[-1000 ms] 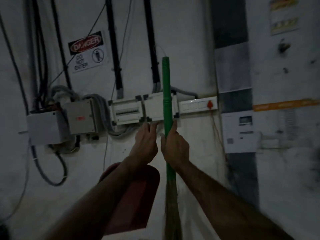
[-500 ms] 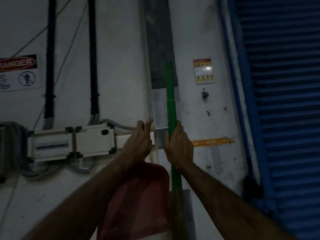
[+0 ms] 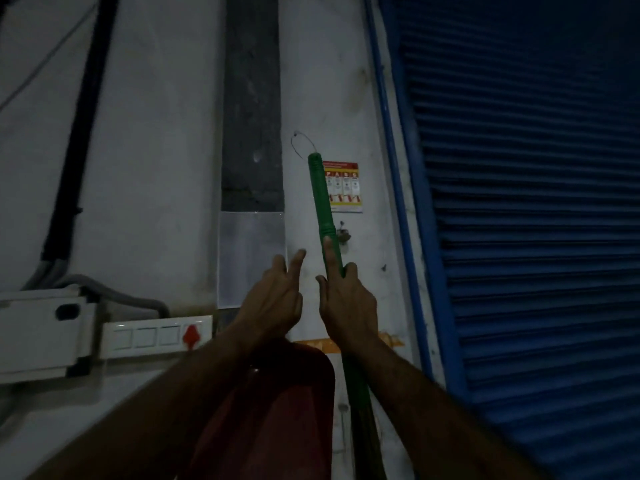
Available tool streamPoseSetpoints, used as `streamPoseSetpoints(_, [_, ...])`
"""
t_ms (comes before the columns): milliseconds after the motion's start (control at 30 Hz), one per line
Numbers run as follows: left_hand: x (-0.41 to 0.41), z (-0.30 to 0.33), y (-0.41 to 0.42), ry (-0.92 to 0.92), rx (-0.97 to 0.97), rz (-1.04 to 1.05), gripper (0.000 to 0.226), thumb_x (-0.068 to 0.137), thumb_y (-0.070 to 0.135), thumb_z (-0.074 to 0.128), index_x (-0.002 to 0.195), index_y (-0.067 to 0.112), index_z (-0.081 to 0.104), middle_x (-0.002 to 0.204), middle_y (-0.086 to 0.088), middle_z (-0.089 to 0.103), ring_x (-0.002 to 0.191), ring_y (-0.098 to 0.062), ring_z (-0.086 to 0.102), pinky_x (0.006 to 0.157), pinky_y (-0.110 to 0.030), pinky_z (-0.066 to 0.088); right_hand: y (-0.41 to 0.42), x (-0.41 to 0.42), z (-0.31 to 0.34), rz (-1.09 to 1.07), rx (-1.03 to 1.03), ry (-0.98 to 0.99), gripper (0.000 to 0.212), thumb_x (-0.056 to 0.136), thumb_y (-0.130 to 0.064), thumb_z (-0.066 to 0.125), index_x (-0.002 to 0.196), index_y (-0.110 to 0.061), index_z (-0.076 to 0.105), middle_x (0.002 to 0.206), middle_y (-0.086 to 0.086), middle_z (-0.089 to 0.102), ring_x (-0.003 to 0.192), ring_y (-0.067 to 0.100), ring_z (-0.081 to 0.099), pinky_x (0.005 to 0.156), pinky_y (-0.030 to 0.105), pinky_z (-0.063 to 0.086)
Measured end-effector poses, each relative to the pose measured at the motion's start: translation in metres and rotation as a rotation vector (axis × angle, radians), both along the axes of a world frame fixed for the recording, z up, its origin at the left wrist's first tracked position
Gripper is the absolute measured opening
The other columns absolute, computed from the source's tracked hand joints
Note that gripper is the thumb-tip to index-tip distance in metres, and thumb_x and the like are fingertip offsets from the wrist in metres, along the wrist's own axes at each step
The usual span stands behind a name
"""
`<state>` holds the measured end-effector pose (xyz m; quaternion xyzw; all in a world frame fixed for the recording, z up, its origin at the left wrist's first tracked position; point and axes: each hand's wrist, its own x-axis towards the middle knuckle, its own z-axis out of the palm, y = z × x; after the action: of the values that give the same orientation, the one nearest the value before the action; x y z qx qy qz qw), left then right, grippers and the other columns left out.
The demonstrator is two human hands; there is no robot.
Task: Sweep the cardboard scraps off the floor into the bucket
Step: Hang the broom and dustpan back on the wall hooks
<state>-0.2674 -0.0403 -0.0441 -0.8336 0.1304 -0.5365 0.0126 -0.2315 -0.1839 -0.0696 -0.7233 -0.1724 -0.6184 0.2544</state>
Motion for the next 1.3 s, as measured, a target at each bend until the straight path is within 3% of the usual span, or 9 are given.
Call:
streamPoseSetpoints(133, [0.048, 0.010, 0.000, -0.057, -0.009, -0.057, 0.067, 0.099, 0.020, 0.049, 0.157, 0.013, 0.016, 0.124, -0.019, 0.042, 0.079, -0.025, 0.054, 0.071, -0.044, 0.056, -0.005, 0.048, 0.007, -0.100, -0.046, -0.039, 0.075, 0.103, -0.037, 0.044, 0.158, -0.033, -0.007, 0.097, 0.008, 0.050, 0.060, 0.019, 0.049, 0.045, 0.034, 0.044])
streamPoseSetpoints(333, [0.134, 0.027, -0.003, -0.088, -0.035, -0.041, 0.083, 0.094, 0.009, 0.055, 0.160, 0.014, 0.006, 0.127, -0.018, 0.040, 0.081, -0.017, 0.044, 0.065, -0.028, 0.041, -0.007, 0.122, 0.030, -0.207, -0.093, -0.071, 0.077, 0.102, -0.027, 0.049, 0.159, -0.024, -0.001, 0.093, 0.007, 0.053, 0.057, 0.015, 0.046, 0.042, 0.032, 0.039])
streamPoseSetpoints(467, [0.183, 0.037, -0.020, -0.139, -0.006, 0.014, 0.096, 0.087, 0.002, 0.060, 0.162, 0.017, 0.002, 0.123, -0.017, 0.040, 0.085, -0.018, 0.040, 0.069, -0.030, 0.038, -0.008, 0.173, 0.044, -0.213, -0.105, -0.079, 0.087, 0.093, -0.011, 0.059, 0.159, -0.017, 0.005, 0.093, 0.010, 0.054, 0.060, 0.017, 0.049, 0.047, 0.033, 0.047])
streamPoseSetpoints(567, [0.216, 0.044, -0.030, -0.166, 0.039, 0.114, 0.096, 0.091, 0.007, 0.056, 0.162, 0.019, -0.007, 0.125, -0.016, 0.039, 0.096, -0.023, 0.045, 0.077, -0.033, 0.037, -0.013, 0.213, 0.051, -0.200, -0.103, -0.076, 0.089, 0.089, -0.011, 0.064, 0.159, -0.014, 0.009, 0.093, 0.012, 0.053, 0.062, 0.017, 0.048, 0.050, 0.032, 0.046])
streamPoseSetpoints(667, [0.252, 0.056, -0.039, -0.161, 0.025, 0.158, 0.100, 0.092, 0.011, 0.056, 0.160, 0.021, -0.018, 0.131, -0.015, 0.035, 0.101, -0.023, 0.045, 0.080, -0.032, 0.039, -0.022, 0.255, 0.061, -0.165, -0.078, -0.068, 0.098, 0.088, -0.018, 0.070, 0.159, -0.019, 0.002, 0.098, 0.013, 0.052, 0.065, 0.017, 0.050, 0.054, 0.032, 0.048])
streamPoseSetpoints(833, [0.308, 0.069, -0.063, -0.116, -0.051, 0.133, 0.106, 0.091, 0.006, 0.060, 0.159, 0.030, -0.017, 0.136, -0.016, 0.031, 0.102, -0.024, 0.046, 0.074, -0.033, 0.051, -0.040, 0.322, 0.073, -0.028, -0.037, -0.028, 0.092, 0.096, -0.027, 0.058, 0.157, -0.028, -0.012, 0.108, 0.011, 0.046, 0.072, 0.018, 0.051, 0.055, 0.033, 0.045])
streamPoseSetpoints(1067, [0.376, 0.094, -0.077, -0.151, -0.105, 0.186, 0.089, 0.095, 0.007, 0.055, 0.161, 0.028, -0.001, 0.126, -0.013, 0.039, 0.088, -0.017, 0.045, 0.065, -0.027, 0.043, -0.051, 0.401, 0.083, 0.128, -0.037, -0.012, 0.067, 0.103, -0.052, 0.017, 0.152, -0.031, -0.024, 0.098, 0.004, 0.048, 0.058, 0.011, 0.039, 0.051, 0.030, 0.037])
streamPoseSetpoints(1167, [0.392, 0.101, -0.078, -0.181, -0.115, 0.229, 0.074, 0.102, 0.014, 0.049, 0.160, 0.026, 0.005, 0.123, -0.012, 0.043, 0.085, -0.016, 0.046, 0.065, -0.028, 0.042, -0.046, 0.427, 0.086, 0.189, -0.009, 0.028, 0.070, 0.105, -0.043, 0.030, 0.157, -0.021, -0.012, 0.106, 0.006, 0.052, 0.066, 0.014, 0.047, 0.051, 0.028, 0.037])
streamPoseSetpoints(1300, [0.401, 0.114, -0.076, -0.190, -0.123, 0.273, 0.056, 0.109, 0.029, 0.035, 0.159, 0.026, 0.008, 0.124, -0.014, 0.045, 0.083, -0.016, 0.047, 0.066, -0.031, 0.041, -0.039, 0.434, 0.091, 0.361, 0.039, 0.087, 0.077, 0.098, -0.028, 0.049, 0.157, -0.012, 0.001, 0.130, 0.013, 0.047, 0.089, 0.024, 0.061, 0.067, 0.033, 0.050])
